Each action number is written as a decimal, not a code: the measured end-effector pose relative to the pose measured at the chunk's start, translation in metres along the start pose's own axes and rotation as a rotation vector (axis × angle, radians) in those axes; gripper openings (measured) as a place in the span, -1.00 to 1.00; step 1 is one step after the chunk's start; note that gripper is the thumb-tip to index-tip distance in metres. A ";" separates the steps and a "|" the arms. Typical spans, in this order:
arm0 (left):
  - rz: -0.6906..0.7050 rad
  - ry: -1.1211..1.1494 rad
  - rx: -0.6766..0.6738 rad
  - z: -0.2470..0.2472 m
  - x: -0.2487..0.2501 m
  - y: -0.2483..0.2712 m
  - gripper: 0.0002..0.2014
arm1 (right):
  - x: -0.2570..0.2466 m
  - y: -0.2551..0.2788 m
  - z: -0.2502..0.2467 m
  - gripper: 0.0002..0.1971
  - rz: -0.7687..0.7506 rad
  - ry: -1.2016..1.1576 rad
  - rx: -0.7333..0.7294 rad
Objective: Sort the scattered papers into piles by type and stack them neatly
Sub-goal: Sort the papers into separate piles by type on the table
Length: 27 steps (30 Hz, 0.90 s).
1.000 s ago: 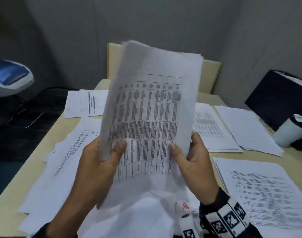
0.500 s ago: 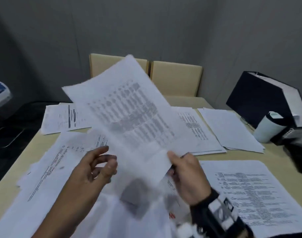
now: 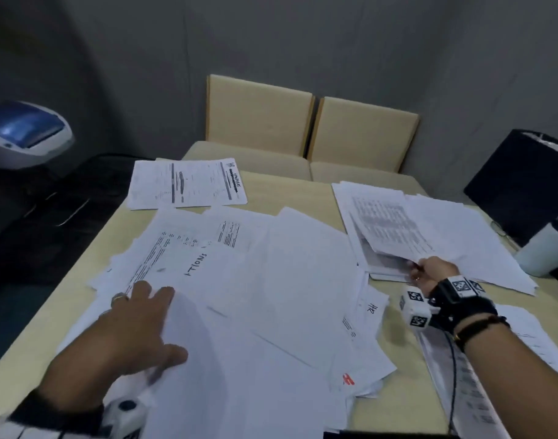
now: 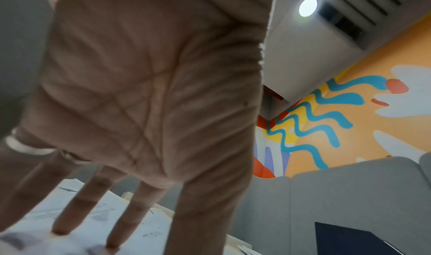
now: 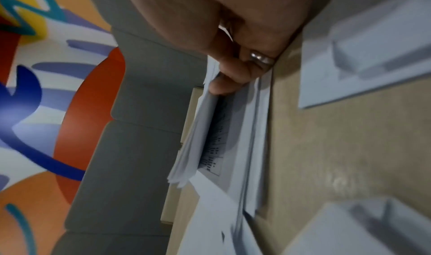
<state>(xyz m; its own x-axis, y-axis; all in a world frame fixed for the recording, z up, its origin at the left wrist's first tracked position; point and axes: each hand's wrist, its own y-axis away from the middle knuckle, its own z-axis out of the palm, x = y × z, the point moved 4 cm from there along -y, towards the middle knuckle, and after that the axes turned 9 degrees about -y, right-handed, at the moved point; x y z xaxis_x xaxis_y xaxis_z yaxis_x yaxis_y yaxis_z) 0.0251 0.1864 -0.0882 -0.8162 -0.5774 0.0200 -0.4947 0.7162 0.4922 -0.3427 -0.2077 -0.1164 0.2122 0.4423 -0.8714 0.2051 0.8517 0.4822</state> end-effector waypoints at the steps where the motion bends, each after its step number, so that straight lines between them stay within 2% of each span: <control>1: 0.004 0.008 -0.011 0.001 -0.002 -0.001 -0.03 | 0.001 0.002 -0.001 -0.78 0.003 0.008 -0.008; 4: -0.027 0.025 -0.005 -0.001 -0.007 -0.004 0.13 | -0.001 0.026 -0.007 -0.83 0.006 -0.085 0.019; 5: -0.059 0.026 -0.010 0.000 -0.010 -0.004 0.18 | 0.001 0.039 -0.013 -0.79 -0.013 -0.087 0.025; 7: -0.139 0.030 -0.020 0.000 -0.016 -0.003 0.29 | 0.010 0.053 -0.026 -0.27 -0.078 0.021 0.048; 8: -0.169 0.036 -0.018 0.000 -0.019 -0.003 0.30 | 0.018 0.065 -0.026 -0.12 -0.134 0.135 0.016; 11: -0.197 0.056 -0.006 -0.003 -0.020 -0.001 0.21 | 0.049 0.126 0.005 -0.14 -0.294 0.521 -0.295; 13: -0.187 0.079 0.014 -0.005 -0.018 0.002 0.15 | 0.072 0.170 0.030 0.12 -0.372 0.863 -0.483; 15: -0.180 0.102 0.033 -0.006 -0.017 0.003 0.09 | 0.087 0.193 0.042 0.39 -0.456 1.153 -0.551; 17: -0.177 0.125 0.051 -0.006 -0.017 0.004 0.03 | 0.094 0.198 0.050 0.48 -0.459 1.299 -0.518; 20: -0.157 0.168 0.080 -0.007 -0.017 0.004 -0.06 | 0.096 0.196 0.056 0.47 -0.454 1.396 -0.480; 23: -0.145 0.252 0.110 -0.010 -0.020 0.005 -0.19 | 0.091 0.193 0.054 0.44 -0.417 1.351 -0.448; 27: -0.157 0.360 0.168 -0.014 -0.031 0.002 -0.37 | 0.082 0.177 0.047 0.64 -0.329 1.220 -0.429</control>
<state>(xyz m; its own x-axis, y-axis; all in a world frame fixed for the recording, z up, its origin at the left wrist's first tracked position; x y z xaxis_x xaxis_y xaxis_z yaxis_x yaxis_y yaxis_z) 0.0534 0.2003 -0.0759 -0.5856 -0.7629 0.2739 -0.6706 0.6458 0.3651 -0.2442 -0.0344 -0.0982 -0.8203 -0.0243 -0.5714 -0.2807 0.8876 0.3653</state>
